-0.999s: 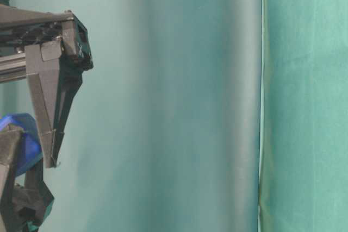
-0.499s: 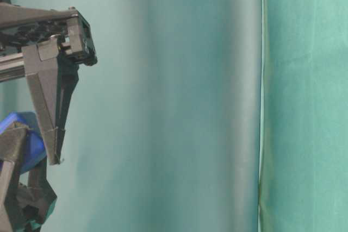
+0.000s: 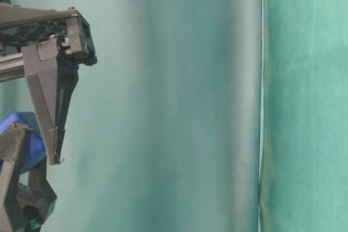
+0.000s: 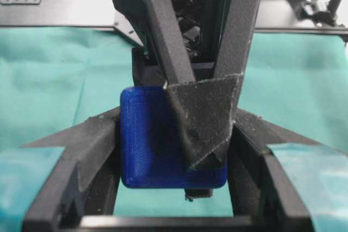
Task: Handover the blue block to the right arm after grasping it with the left arm, then place it in the designated position.
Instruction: 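Close the right gripper on the cube beside the left gripper, then open the left gripper and pull the cube away with the right gripper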
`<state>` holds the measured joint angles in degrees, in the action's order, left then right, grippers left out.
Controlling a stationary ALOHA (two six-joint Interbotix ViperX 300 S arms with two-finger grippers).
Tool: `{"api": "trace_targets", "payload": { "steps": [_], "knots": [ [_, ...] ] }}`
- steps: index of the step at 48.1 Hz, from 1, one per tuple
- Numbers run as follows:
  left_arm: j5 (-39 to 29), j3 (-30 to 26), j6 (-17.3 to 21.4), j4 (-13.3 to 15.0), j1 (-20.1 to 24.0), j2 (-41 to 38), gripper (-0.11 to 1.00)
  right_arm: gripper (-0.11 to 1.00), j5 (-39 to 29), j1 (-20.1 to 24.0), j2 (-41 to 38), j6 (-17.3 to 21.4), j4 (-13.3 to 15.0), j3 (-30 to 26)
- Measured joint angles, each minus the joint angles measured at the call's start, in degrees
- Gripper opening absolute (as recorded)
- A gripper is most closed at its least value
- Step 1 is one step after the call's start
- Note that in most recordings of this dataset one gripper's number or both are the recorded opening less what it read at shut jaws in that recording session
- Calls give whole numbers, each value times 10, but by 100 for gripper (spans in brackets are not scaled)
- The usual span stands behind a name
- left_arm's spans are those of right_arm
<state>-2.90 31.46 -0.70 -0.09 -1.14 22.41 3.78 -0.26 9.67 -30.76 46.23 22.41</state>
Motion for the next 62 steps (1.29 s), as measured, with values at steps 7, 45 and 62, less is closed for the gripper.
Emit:
{"api": "trace_targets", "payload": {
  "steps": [7,45,62],
  "knots": [
    [0,0,-4,0,0,0,47,62,0,0,0,0,0,0],
    [-5,9,-15,0,-6,9,100,62,-8,3,32,1,0,23],
    [-13,34,-17,0,-5,39,100,62,-39,11,112,16,-2,89]
  ]
}}
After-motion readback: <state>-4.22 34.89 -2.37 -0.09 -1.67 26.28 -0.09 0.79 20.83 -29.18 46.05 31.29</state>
